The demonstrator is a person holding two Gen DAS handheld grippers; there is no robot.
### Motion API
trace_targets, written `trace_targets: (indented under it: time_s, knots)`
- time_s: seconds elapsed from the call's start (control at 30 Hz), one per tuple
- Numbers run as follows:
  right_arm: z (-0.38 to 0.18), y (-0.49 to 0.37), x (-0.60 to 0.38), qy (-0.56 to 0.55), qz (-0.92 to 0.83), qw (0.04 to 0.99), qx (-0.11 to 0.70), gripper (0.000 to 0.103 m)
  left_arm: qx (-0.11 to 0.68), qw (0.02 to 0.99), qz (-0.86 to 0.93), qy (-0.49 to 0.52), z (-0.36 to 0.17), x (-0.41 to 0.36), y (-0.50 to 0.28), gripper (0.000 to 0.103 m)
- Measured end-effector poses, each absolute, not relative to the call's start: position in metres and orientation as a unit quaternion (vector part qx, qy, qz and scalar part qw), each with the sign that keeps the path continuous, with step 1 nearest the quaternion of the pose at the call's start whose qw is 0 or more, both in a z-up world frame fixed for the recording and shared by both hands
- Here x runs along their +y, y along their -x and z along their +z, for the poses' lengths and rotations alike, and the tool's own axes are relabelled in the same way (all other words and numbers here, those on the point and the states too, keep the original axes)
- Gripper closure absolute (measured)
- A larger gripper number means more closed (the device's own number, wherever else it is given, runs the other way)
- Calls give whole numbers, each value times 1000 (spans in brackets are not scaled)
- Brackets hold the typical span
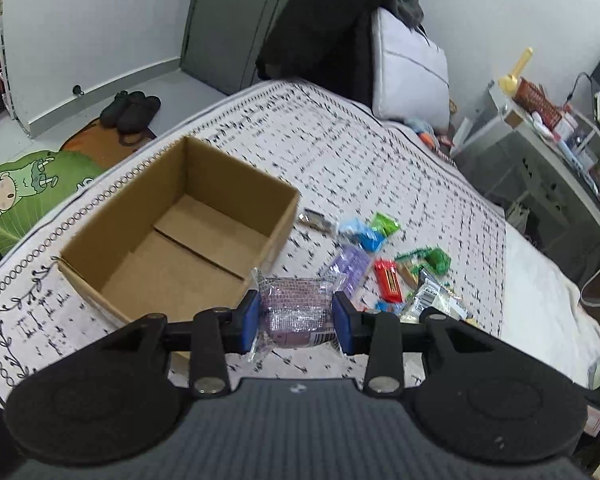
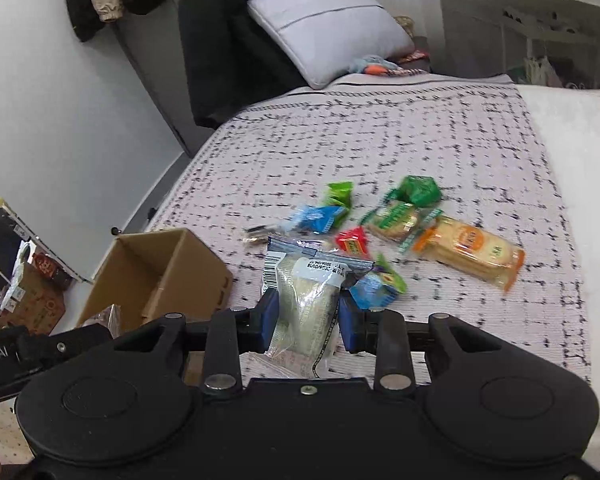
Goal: Organize snacks
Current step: 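Carry the purple pack with the left tool while the right tool carries the white bun pack into the box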
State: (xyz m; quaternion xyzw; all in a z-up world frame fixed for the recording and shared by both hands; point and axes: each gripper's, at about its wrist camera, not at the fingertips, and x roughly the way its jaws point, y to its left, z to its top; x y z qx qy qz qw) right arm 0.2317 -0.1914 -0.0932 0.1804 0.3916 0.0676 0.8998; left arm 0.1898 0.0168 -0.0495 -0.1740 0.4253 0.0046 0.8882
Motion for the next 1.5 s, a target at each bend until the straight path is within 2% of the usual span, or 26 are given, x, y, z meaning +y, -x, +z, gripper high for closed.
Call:
trace_targets:
  time_s: [0.73,1.27,1.37,1.5]
  knots:
    - [-77,-252,-92,-162,145,898,382,72,420,881,41,212,-60,109,-212,65]
    - [-89,-281,-62,-176,180,886,390,72,424,875,47,231,-81,136,-260,65]
    - [-92,-284,-62,-182,180,885,390,72,416,877,43,235,-80,135,-265,64]
    - [-96,-290,-65,-203,177,881,389,66,410,878,56,240,-79,136,-268,57]
